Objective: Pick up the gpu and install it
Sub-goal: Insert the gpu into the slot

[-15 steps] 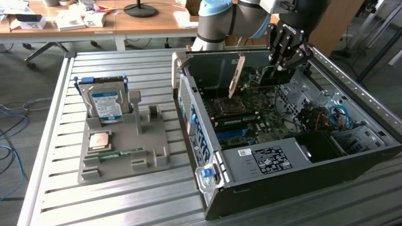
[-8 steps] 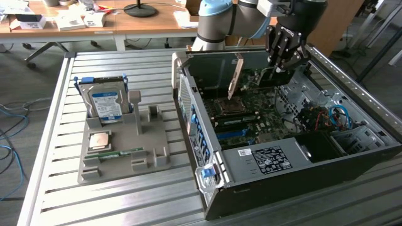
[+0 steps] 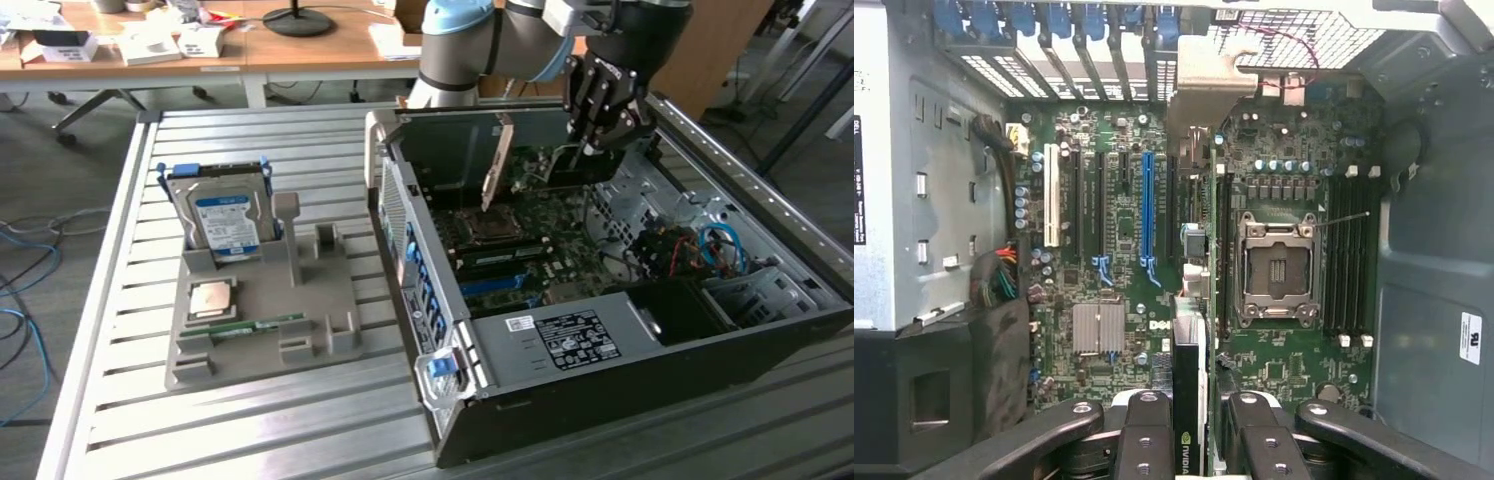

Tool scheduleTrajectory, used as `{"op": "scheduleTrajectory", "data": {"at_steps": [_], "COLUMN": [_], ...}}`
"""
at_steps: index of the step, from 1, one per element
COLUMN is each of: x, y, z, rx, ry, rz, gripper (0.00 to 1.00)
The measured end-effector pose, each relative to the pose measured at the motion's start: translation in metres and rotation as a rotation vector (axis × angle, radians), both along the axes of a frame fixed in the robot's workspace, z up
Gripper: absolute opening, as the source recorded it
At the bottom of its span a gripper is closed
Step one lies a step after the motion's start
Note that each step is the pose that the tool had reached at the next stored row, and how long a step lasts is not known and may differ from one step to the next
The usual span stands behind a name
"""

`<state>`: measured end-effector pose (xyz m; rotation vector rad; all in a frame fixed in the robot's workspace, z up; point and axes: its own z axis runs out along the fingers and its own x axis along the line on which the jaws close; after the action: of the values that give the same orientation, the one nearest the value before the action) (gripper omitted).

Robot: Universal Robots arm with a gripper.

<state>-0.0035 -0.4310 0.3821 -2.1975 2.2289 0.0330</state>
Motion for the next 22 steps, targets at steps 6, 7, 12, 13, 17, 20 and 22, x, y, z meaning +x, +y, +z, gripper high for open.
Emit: {"op": "scheduleTrajectory", "data": {"at_steps": [6, 7, 12, 13, 17, 20, 22], "x": [-0.0001, -0.0001, -0.0001, -0.0001, 0.0, 0.0, 0.0], "y": [-0.0049, -0.0055, -0.0073, -0.0073, -0.0073, -0.0074, -0.0074], "z": [-0.0002, -0.0002, -0.0008, -0.0015, -0.0042, -0.0042, -0.0043], "rx": [0.0025, 0.0028, 0.0028, 0.0027, 0.0026, 0.0024, 0.0027], "ry": [-0.0001, -0.0001, 0.0, 0.0, 0.0, 0.0001, 0.0], "rz": [-0.001, -0.001, -0.001, -0.001, -0.001, -0.001, -0.001], "gripper": [0.26, 0.26, 0.26, 0.26, 0.26, 0.26, 0.26]}}
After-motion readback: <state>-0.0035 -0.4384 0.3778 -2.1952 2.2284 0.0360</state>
